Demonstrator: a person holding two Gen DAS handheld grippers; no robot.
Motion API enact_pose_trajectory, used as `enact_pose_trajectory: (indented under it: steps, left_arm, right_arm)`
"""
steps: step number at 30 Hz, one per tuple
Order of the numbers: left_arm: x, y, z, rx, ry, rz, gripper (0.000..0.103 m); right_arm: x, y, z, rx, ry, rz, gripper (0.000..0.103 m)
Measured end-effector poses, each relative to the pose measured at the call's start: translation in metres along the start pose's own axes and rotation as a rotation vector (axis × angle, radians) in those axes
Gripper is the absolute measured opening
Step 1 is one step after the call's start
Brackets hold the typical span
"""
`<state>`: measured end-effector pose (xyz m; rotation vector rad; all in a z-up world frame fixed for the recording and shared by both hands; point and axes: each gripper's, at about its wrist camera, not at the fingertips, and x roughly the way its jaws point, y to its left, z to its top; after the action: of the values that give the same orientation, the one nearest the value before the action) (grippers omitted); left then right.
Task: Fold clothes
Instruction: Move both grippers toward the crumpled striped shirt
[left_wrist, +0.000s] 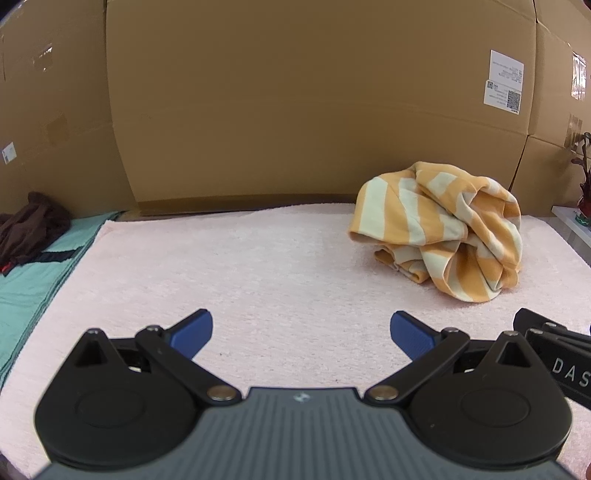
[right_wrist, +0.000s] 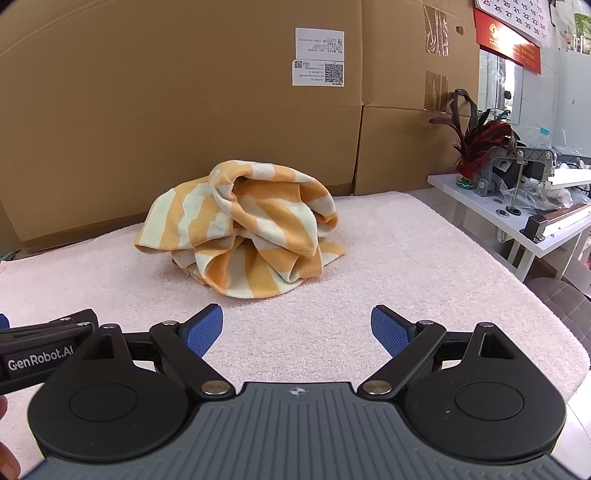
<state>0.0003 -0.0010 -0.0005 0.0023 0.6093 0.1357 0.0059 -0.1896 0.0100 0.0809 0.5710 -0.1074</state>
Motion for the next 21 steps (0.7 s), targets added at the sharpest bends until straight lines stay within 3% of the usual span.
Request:
enact_pose_trajectory:
  steps: [21]
  left_arm:
    - [0.0026,-0.0074,-0.0094,0.019,0.014,0.006,0.102]
  right_arm:
    - [-0.0003,-0.0008,-0.0053,0.005,0.007,0.0,0.09]
